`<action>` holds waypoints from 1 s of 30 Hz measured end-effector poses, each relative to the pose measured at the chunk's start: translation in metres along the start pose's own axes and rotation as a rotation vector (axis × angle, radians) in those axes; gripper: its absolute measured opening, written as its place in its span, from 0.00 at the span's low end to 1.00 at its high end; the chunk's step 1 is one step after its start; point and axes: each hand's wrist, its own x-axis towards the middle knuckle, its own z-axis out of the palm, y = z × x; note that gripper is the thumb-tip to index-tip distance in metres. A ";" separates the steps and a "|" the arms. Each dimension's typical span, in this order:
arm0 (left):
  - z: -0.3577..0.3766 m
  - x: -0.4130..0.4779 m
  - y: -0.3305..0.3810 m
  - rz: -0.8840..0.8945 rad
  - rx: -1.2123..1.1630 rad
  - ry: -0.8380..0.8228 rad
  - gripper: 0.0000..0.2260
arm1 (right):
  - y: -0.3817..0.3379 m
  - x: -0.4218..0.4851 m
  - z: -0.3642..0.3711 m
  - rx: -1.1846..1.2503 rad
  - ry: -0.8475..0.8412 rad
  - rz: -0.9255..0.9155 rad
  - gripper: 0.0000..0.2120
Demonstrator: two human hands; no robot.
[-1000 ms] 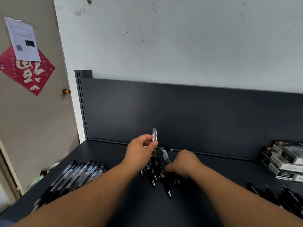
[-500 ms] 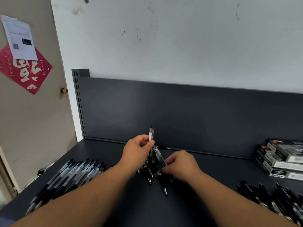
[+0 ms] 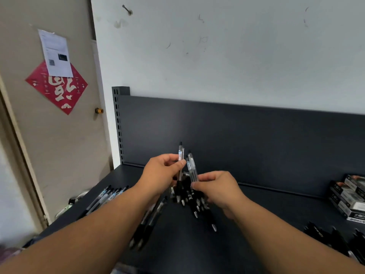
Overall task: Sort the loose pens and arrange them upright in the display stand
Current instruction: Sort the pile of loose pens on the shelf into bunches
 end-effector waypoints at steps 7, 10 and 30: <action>-0.087 -0.021 -0.007 -0.177 0.501 -0.018 0.06 | -0.008 -0.014 0.077 -0.060 -0.231 0.046 0.12; -0.101 -0.027 -0.018 -0.214 0.681 -0.022 0.08 | -0.007 -0.017 0.099 -0.102 -0.247 0.044 0.10; -0.086 -0.024 -0.038 0.094 1.083 -0.087 0.19 | 0.005 -0.026 0.102 -0.200 -0.309 -0.016 0.24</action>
